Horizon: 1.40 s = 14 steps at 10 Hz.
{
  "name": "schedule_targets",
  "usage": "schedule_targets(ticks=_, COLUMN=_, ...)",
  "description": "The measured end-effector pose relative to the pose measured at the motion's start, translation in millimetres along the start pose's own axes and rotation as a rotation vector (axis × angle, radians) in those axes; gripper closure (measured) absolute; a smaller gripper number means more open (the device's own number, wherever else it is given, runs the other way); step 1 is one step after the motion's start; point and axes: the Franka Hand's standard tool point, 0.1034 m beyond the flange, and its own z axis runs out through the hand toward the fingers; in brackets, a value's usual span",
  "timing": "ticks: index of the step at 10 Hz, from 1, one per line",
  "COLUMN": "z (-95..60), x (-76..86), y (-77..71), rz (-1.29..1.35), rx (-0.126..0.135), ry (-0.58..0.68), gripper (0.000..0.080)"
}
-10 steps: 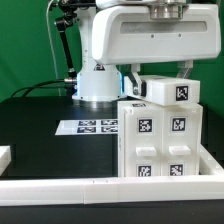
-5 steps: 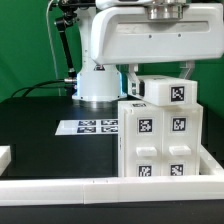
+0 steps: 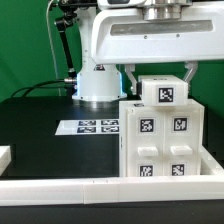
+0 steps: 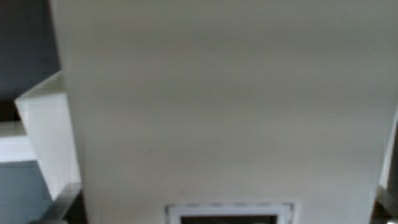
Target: Assemble cabinet
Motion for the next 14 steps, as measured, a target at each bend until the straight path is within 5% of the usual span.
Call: schedule_targets(ticks=14, z=1.9, x=-5.8, y=-17.2, rz=1.077, rx=0.034, ry=-0.030, gripper=0.0255)
